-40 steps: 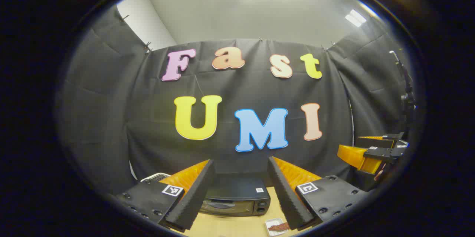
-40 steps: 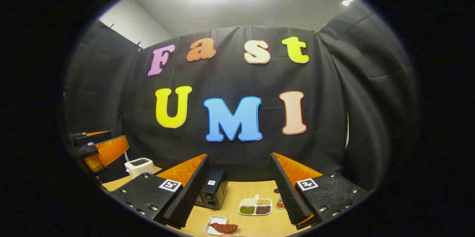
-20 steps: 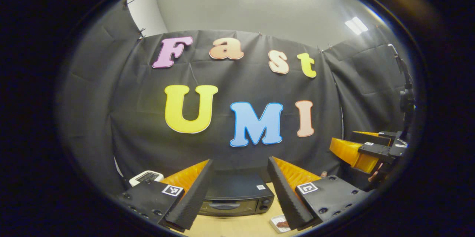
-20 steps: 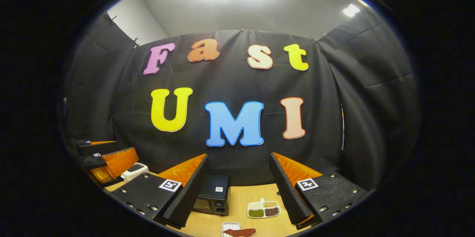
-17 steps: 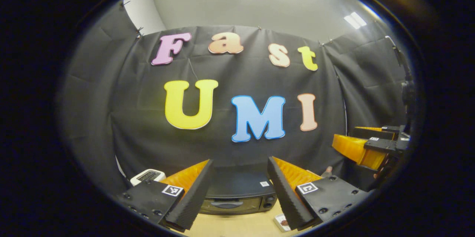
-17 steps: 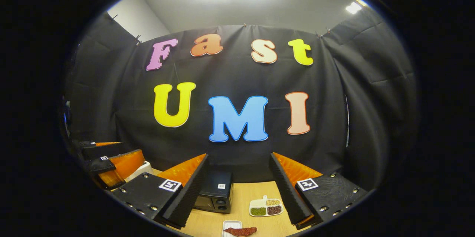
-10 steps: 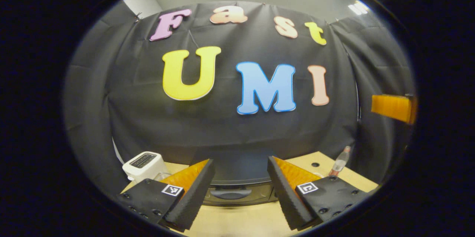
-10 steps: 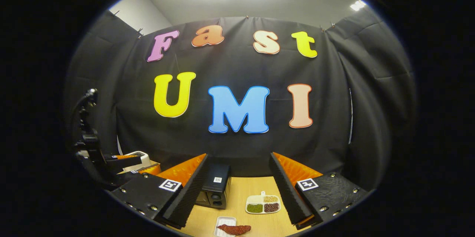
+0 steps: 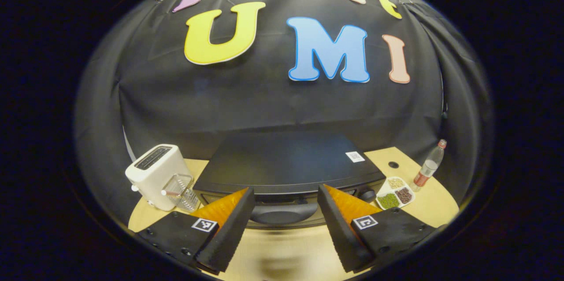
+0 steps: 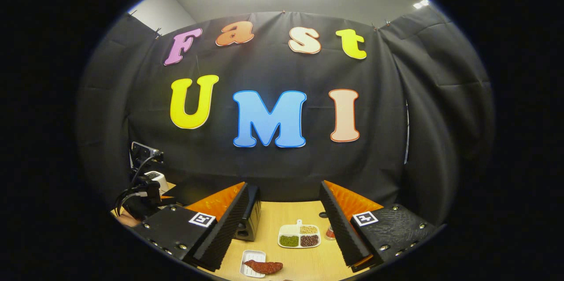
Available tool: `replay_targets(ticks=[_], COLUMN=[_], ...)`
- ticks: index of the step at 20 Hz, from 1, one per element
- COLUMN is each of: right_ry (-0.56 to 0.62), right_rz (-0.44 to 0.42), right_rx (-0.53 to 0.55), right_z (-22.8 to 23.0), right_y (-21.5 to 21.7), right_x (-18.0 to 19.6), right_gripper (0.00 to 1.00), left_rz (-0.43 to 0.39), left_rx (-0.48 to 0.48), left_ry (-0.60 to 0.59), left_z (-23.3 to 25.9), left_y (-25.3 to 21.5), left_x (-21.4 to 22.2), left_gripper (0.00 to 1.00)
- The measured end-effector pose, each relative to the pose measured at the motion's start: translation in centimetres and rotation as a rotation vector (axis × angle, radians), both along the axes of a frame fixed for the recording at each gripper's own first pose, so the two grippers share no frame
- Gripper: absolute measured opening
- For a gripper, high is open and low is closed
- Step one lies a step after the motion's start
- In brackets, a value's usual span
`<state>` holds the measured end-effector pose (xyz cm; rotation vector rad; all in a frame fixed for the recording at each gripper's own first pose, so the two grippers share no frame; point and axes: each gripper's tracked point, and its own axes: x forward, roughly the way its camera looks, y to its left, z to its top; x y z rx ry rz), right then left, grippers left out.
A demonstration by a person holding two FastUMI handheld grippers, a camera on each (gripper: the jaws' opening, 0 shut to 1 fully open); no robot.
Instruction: Open the electric oven with the left hand, put the food in, and close the electric oven.
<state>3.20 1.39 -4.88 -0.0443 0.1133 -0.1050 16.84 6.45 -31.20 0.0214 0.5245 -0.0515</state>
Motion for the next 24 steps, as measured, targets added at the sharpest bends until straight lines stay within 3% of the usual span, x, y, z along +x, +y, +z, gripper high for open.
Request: replay_targets(ticks=[1, 2, 3, 4, 7, 10, 11, 12, 14, 17, 19, 22, 23, 24], right_ry=[0.000, -0.003, -0.003, -0.002, 0.006, 0.006, 0.005, 0.002, 0.000, -0.009, -0.004, 0.003, 0.004, 0.003], right_rz=[-0.006, -0.012, -0.023, -0.030, -0.039, -0.038, -0.033, -0.027, -0.013, -0.002, 0.007, 0.017, 0.020, 0.023], right_rx=[0.005, 0.010, 0.010, 0.008, 0.013, 0.001, -0.003, -0.002, 0.010, 0.003, 0.000, 0.005, 0.007, 0.009], right_z=[0.1, 0.2, 0.3, 0.2, 0.0, 0.1, 0.2, 0.3, 0.4, 0.6, 0.5, 0.4, 0.3, 0.4], right_y=[-0.3, -0.5, -0.9, -1.2, -1.6, -1.6, -1.4, -1.2, -0.6, -0.2, 0.1, 0.4, 0.6, 0.7], right_x=[-0.1, -0.2, -0.3, -0.4, -0.6, -0.6, -0.6, -0.6, -0.7, -0.8, -0.8, -1.0, -1.0, -1.0], right_gripper=[0.98, 0.98, 0.98, 0.98, 0.98, 0.98, 0.98, 0.95, 0.98, 0.98, 0.98, 0.98, 0.98, 0.98], left_rz=[0.004, 0.009, 0.010, 0.011, 0.012, 0.021, 0.015, 0.013, 0.012, 0.004, 0.000, -0.014, -0.015, -0.016], left_rx=[0.007, 0.012, 0.009, 0.004, 0.007, 0.000, 0.006, 0.005, -0.001, 0.005, 0.008, 0.027, 0.032, 0.037], left_ry=[0.003, 0.012, 0.032, 0.051, 0.051, 0.039, 0.046, 0.031, 0.037, 0.045, 0.051, 0.066, 0.071, 0.076], left_z=[-0.6, -1.3, -2.1, -2.9, -3.7, -4.1, -4.2, -3.8, -4.0, -4.0, -4.1, -4.8, -5.2, -5.5], left_y=[0.1, 0.2, 0.2, 0.1, 0.4, 0.5, 0.6, 0.6, 0.4, 0.6, 0.7, 0.6, 0.6, 0.5], left_x=[0.4, 0.7, 0.7, 0.6, 1.0, 1.5, 1.3, 1.3, 0.7, -1.1, -2.5, -4.7, -5.4, -5.9], left_gripper=[1.00, 0.92, 1.00, 0.96, 1.00, 0.92, 1.00, 0.96, 0.92, 1.00, 0.96, 1.00, 0.96, 1.00])
